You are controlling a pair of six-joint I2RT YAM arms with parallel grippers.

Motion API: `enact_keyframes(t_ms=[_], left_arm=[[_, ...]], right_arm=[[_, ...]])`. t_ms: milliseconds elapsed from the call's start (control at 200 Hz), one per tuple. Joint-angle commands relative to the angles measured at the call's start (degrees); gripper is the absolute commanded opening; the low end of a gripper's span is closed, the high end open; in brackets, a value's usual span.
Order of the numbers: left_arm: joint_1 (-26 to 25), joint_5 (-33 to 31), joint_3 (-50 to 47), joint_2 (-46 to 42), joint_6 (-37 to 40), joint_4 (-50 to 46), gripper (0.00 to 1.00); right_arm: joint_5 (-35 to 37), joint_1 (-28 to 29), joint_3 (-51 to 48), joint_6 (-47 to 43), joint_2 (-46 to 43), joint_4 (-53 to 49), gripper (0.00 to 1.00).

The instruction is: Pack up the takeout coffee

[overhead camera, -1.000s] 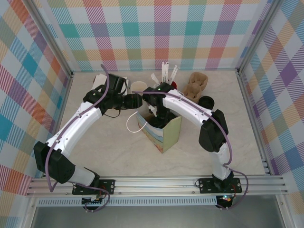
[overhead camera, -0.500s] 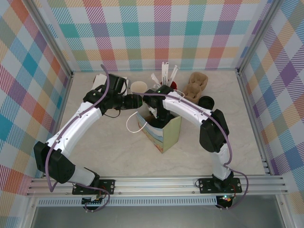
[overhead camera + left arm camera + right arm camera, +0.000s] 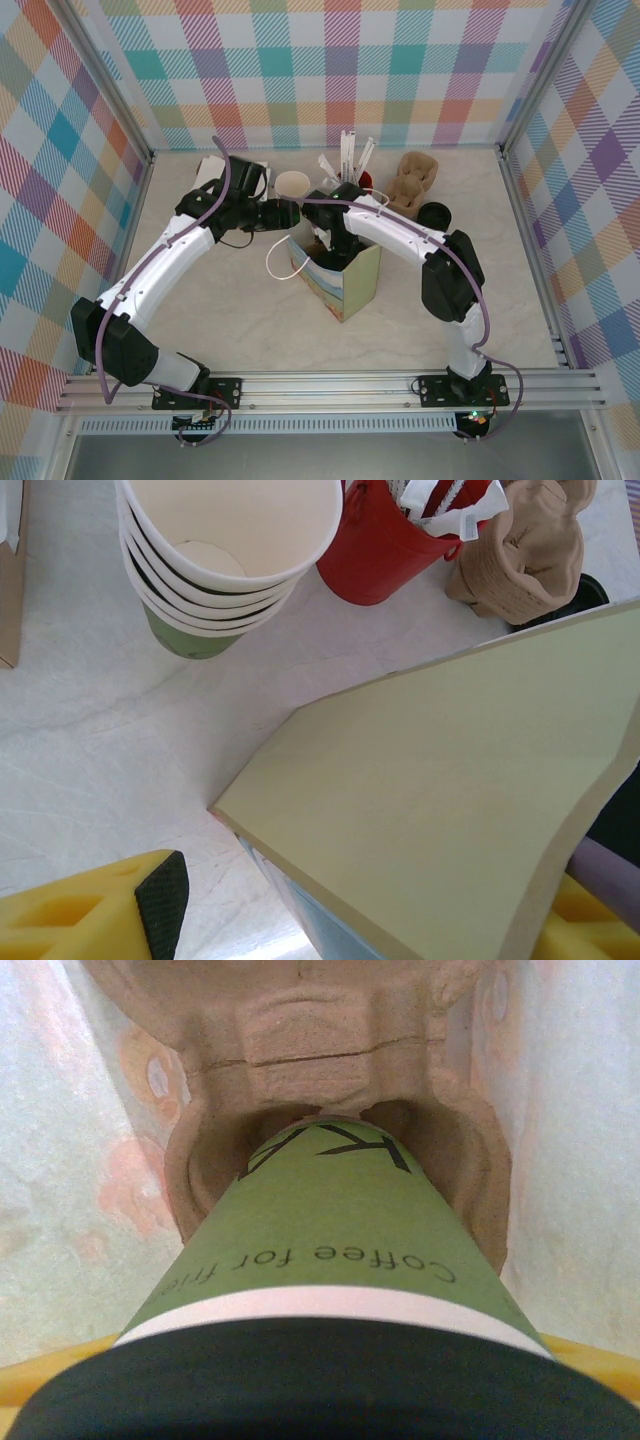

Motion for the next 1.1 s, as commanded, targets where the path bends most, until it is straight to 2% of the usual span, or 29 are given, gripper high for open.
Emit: enact_keyframes(t_ms=[0, 1095], left_arm=[[-0.2, 0.0, -0.6, -0.8, -0.6, 0.3, 0.71], [-0.2, -0.8, -0.2, 0.1, -0.9, 0.0, 0.71]], right_arm=[[0.2, -0.4, -1.0, -0.8, -1.7, -0.1, 0.84], [1.0, -0.4, -4.4, -2.1, -2.6, 3.8, 0.84]])
